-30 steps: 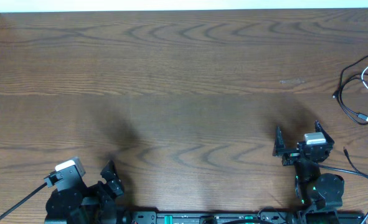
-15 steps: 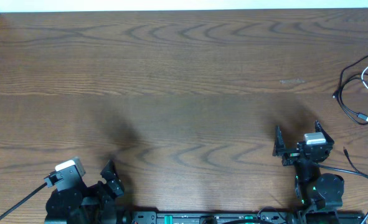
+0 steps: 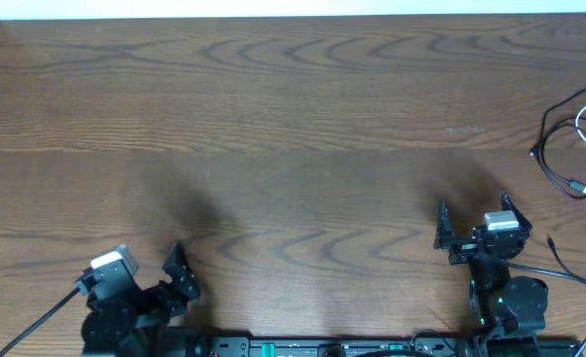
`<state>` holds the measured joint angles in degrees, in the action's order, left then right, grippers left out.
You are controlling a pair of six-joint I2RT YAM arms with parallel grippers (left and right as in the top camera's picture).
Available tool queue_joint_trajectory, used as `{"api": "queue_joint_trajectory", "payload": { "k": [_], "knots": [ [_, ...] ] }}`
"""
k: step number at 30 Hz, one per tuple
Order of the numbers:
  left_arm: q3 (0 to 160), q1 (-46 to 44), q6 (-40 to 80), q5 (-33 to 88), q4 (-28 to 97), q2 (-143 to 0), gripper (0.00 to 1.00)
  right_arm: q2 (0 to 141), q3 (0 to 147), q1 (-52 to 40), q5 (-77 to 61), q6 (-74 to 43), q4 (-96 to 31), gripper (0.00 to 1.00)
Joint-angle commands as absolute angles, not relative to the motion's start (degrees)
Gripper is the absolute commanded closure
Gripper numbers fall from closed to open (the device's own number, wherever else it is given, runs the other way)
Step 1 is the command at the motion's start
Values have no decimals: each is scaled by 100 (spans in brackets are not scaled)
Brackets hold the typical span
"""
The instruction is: Untangle cables
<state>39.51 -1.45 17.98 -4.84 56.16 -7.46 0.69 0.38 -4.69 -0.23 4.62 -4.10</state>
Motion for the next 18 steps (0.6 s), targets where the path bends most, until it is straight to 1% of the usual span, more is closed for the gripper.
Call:
{"api": "queue_joint_trajectory", "payload": {
  "k": [1,3,10,18],
  "knots": [
    [3124,-86,1763,-537,5028,-207,2,30,30,-493,-54,434,-436,1],
    [2794,-86,1763,-537,4661,-14,2,30,30,-493,-54,434,-436,1],
    [1900,-89,1756,-497,3068,-10,2,30,30,-493,-54,434,-436,1],
    [1105,-89,1026,-469,1120,-10,2,30,30,-493,-54,436,-436,1]
  ]
}}
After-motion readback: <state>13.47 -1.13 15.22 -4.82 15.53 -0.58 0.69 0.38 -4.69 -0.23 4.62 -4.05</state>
